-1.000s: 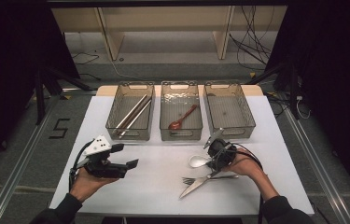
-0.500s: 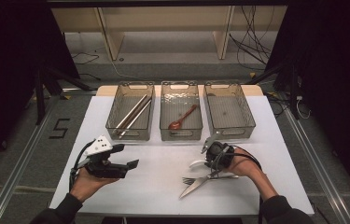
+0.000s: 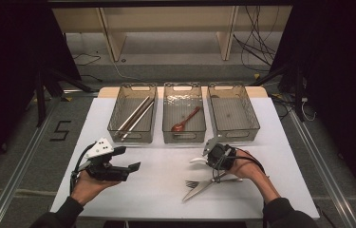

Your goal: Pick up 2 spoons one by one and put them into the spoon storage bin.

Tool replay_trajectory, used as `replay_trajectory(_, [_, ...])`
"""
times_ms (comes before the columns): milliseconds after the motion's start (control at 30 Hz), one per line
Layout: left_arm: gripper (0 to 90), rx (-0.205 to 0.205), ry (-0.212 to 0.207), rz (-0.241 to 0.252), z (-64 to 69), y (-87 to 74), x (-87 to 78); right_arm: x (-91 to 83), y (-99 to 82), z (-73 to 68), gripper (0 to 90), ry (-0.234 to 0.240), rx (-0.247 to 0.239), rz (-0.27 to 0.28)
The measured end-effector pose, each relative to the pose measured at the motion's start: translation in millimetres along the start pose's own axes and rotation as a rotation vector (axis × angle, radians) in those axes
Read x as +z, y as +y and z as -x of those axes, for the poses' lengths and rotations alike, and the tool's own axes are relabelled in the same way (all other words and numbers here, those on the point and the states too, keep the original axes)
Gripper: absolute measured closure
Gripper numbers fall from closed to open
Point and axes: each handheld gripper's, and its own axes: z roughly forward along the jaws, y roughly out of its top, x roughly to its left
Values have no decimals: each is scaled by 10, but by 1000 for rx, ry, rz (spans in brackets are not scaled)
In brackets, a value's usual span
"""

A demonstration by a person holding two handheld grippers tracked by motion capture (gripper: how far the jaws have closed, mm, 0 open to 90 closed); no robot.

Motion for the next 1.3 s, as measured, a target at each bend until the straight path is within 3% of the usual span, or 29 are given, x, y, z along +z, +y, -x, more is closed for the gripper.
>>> replay_trajectory(333, [175, -7, 0, 23, -8, 12, -26, -166, 61, 40, 856, -63, 68, 127])
replay_trajectory(933, [172, -13, 4, 49, -9, 16, -48, -461, 208, 114, 856, -58, 221, 327])
replay_trajectory(1300, [170, -19, 9, 74, -19, 19, -81, -537, 353, 267, 856, -77, 296, 384])
